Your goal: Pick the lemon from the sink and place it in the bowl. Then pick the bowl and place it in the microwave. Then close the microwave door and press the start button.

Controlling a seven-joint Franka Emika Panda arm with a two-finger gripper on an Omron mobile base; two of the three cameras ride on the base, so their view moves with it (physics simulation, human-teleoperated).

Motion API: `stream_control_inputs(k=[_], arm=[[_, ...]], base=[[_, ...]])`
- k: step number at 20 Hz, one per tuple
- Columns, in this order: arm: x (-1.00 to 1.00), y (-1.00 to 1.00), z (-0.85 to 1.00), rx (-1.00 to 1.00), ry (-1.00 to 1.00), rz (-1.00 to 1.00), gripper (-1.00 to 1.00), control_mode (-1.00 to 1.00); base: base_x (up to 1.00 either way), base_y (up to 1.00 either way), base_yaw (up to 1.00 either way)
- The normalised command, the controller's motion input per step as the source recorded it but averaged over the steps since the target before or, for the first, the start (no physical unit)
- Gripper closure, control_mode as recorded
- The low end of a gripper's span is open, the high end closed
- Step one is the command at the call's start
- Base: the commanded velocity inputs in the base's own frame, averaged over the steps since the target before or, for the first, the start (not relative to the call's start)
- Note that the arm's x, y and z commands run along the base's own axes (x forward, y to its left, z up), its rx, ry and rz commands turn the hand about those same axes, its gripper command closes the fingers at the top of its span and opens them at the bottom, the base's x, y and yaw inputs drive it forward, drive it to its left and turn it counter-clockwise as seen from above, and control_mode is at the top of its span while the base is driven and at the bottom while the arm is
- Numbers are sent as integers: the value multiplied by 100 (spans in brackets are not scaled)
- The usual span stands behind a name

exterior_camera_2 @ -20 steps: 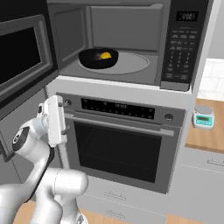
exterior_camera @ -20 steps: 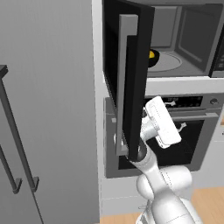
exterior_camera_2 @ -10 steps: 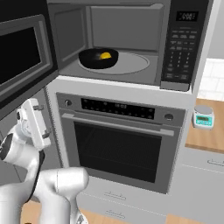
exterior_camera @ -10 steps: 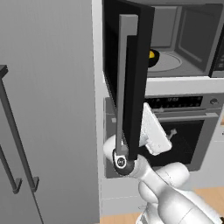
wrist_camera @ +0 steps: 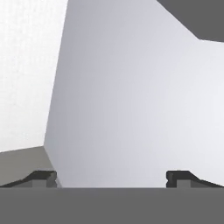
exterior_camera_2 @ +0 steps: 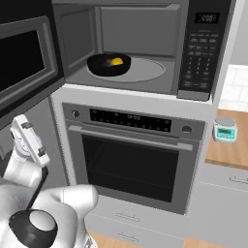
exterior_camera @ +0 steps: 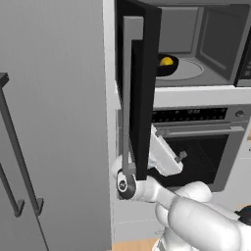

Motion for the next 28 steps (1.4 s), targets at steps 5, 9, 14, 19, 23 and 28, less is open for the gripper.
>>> stream_control_inputs(k=[5,9,14,19,23,28], arm=[[0,55,-98,0,-10,9,-100,-100],[-1,97,-61,0,0,17,-100,-100],[-29,88,-11,1,2,19,-100,-100],[-32,22,55,8,-2,13,-100,-100],[-17,0,97,13,-12,5,-100,-100],[-14,-12,67,10,-9,8,-100,-100]], base=[[0,0,0],[0,0,0],[0,0,0],[0,0,0],[0,0,0],[0,0,0]])
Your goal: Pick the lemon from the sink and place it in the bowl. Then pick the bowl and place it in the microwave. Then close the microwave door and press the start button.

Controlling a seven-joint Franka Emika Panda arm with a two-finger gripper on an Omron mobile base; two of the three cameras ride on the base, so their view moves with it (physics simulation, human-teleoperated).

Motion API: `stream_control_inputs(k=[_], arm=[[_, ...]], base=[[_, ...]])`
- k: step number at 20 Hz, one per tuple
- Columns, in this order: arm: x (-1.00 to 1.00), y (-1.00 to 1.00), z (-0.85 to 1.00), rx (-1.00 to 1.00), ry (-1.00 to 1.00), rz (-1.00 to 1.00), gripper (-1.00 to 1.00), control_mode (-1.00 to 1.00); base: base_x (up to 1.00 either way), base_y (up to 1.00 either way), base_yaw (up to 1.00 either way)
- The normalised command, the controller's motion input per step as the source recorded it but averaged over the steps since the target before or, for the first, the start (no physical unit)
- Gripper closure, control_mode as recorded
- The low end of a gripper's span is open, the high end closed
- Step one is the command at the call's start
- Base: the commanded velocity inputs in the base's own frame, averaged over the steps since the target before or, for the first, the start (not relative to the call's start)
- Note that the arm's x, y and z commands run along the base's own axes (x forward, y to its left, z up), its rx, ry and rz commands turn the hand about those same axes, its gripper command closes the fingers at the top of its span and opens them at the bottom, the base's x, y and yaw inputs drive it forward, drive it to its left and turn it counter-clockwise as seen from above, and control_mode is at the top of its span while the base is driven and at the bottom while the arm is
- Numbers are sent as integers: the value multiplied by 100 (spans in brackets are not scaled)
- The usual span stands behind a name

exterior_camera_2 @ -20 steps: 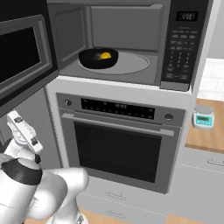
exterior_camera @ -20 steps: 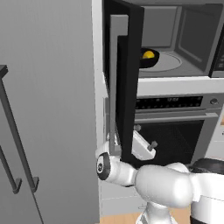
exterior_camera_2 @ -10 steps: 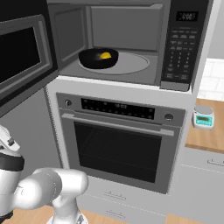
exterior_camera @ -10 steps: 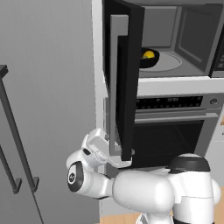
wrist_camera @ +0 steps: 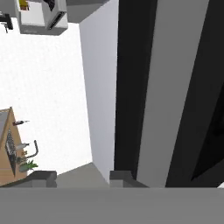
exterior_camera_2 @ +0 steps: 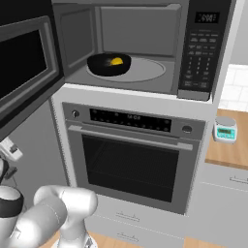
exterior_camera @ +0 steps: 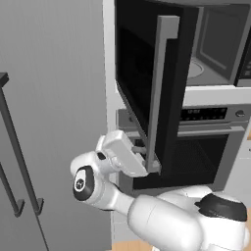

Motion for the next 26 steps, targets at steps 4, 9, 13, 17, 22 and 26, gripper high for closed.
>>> stream_control_inputs(k=[4,9,13,17,22,26], arm=[[4,-60,36,16,0,15,-100,-100],[25,-71,50,9,7,21,-100,-100],[29,-70,57,4,13,25,-100,-100],[33,-62,66,1,18,23,-100,-100],[46,-32,95,0,31,13,-100,-100],[53,-18,100,0,40,5,-100,-100]], base=[[0,0,0],[0,0,0],[0,0,0],[0,0,0],[0,0,0],[0,0,0]])
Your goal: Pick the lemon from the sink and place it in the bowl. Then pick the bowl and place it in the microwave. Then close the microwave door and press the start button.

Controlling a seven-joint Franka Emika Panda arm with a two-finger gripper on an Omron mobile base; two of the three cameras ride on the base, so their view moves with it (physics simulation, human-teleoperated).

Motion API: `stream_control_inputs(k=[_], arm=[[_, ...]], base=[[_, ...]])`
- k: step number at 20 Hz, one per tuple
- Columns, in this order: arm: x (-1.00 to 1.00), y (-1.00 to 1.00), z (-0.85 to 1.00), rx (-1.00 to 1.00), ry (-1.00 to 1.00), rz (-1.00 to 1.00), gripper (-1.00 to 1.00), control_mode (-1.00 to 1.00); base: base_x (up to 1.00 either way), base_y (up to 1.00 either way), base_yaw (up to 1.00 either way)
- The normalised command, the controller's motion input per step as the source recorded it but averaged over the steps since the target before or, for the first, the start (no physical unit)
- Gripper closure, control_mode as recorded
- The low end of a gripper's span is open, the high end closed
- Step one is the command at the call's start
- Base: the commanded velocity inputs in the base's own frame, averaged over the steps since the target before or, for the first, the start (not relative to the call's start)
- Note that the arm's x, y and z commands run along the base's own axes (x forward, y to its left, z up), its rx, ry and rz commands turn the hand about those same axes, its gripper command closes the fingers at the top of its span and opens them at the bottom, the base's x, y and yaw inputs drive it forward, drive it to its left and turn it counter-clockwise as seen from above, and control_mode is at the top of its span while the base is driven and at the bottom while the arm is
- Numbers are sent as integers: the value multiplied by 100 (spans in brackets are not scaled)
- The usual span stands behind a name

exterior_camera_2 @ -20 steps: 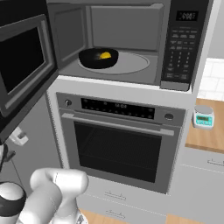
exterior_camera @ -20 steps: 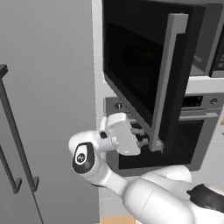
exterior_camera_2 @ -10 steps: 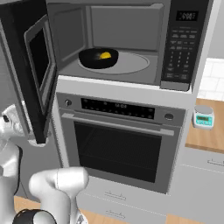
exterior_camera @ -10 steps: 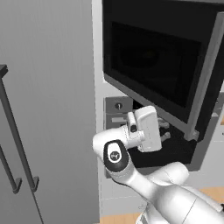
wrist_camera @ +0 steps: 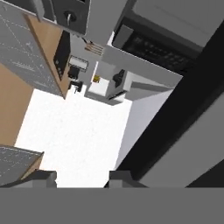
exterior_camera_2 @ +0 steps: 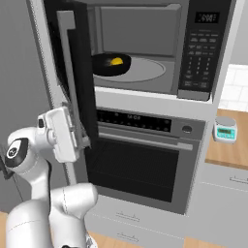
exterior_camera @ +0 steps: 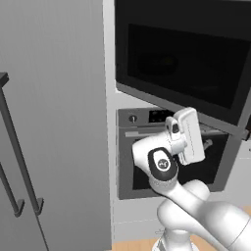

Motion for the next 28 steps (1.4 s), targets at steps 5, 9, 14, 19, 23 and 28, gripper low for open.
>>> stream_control_inputs(k=[5,9,14,19,23,28], arm=[[56,-6,100,0,45,1,-100,-100],[61,0,100,-1,50,0,-100,-100],[66,0,100,-1,50,0,-100,-100],[76,0,88,-1,46,1,-100,-100],[88,0,59,0,46,6,-100,-100],[81,-5,15,0,39,12,-100,-100]], base=[[0,0,0],[0,0,0],[0,0,0],[0,0,0],[0,0,0],[0,0,0]])
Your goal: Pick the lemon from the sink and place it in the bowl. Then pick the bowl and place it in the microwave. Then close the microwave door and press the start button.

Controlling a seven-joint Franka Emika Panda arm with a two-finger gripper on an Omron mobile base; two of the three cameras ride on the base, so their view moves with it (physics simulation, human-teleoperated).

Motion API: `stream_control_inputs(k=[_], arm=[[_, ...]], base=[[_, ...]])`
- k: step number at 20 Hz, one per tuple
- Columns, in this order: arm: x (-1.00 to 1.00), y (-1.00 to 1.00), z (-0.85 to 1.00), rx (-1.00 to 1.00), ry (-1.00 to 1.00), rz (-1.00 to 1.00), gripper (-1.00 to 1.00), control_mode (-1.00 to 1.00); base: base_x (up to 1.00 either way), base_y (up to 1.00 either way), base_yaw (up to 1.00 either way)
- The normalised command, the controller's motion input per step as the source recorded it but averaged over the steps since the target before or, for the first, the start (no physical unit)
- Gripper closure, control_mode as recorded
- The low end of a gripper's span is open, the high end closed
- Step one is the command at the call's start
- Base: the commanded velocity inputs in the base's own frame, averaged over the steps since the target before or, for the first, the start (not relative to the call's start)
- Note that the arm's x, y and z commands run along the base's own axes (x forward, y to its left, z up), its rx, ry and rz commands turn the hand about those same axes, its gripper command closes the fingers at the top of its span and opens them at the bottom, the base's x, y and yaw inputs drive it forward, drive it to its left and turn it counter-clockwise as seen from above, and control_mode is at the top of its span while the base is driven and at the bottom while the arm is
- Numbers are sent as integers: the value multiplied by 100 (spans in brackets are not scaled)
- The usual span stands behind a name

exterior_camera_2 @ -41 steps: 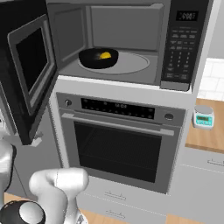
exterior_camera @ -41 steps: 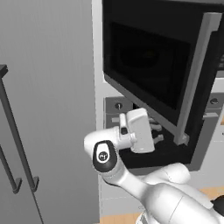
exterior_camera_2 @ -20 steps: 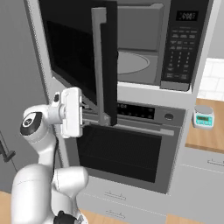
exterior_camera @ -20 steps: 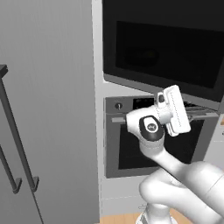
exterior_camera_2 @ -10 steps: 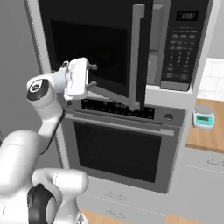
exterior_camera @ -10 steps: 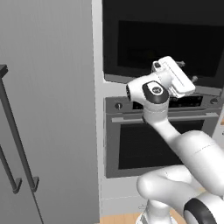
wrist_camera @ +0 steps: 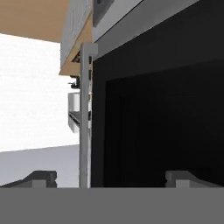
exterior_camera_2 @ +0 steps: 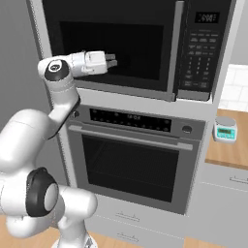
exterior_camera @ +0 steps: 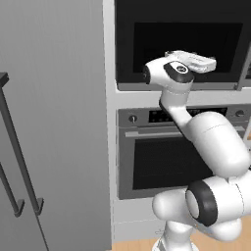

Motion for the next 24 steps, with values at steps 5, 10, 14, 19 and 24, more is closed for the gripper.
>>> stream_control_inputs(k=[5,10,14,19,24], arm=[[67,-28,-3,10,25,17,-100,-100],[43,-30,-24,12,20,18,-100,-100],[-46,-60,6,16,10,8,-100,-100],[-100,-89,30,28,12,0,-100,-100],[-93,-95,13,31,19,-4,-100,-100]], base=[[0,0,0],[0,0,0],[0,0,0],[0,0,0],[0,0,0]])
